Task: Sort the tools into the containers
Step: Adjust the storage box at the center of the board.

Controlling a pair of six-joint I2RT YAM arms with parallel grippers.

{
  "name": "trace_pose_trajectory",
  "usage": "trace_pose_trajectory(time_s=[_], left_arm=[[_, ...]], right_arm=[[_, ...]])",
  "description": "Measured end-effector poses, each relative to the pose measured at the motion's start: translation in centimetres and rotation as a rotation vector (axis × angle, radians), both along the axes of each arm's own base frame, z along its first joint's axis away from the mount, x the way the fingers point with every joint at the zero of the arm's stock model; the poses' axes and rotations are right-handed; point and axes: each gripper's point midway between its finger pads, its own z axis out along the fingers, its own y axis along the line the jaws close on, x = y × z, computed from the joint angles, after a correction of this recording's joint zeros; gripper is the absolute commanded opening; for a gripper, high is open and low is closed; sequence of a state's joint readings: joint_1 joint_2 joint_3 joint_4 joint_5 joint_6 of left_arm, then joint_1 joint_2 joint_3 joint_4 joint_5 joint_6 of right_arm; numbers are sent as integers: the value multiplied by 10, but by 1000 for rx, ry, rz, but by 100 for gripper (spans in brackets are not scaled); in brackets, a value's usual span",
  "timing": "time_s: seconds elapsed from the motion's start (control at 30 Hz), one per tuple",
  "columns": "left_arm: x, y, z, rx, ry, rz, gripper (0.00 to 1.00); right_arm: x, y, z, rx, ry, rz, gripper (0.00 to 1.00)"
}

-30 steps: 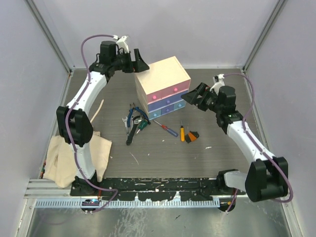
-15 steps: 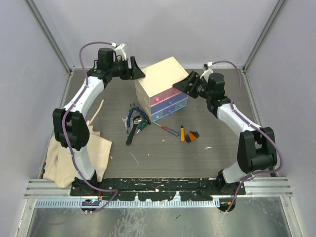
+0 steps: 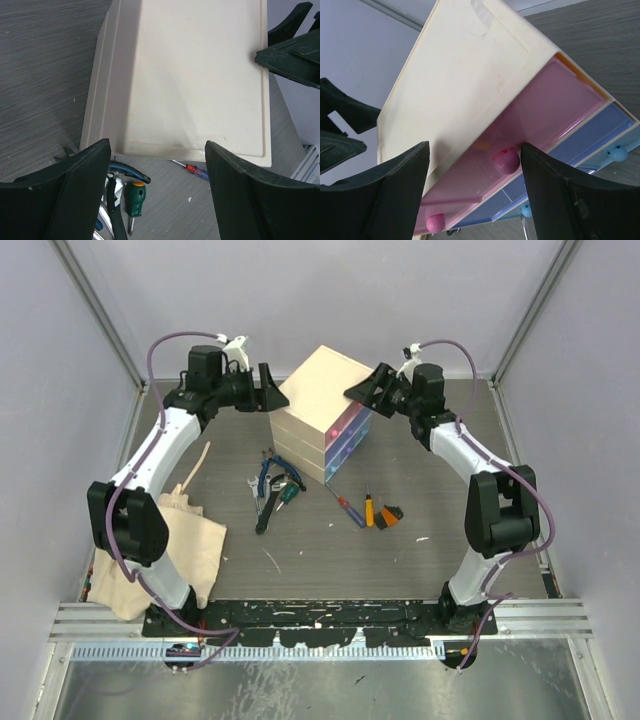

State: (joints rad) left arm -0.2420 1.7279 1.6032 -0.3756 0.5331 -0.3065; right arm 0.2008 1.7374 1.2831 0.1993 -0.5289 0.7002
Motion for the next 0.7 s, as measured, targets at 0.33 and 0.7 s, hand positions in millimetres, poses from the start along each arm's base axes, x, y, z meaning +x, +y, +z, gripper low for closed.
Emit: trace_pose_trajectory(time_s=[0.33, 0.7], left_arm=[[0, 12, 5, 42, -11, 64, 87], [-3, 22, 10, 51, -5, 137, 87]], right_arm=[[13, -25, 12, -110, -47, -100, 85], [-68, -87, 41, -189, -120, -279, 81]])
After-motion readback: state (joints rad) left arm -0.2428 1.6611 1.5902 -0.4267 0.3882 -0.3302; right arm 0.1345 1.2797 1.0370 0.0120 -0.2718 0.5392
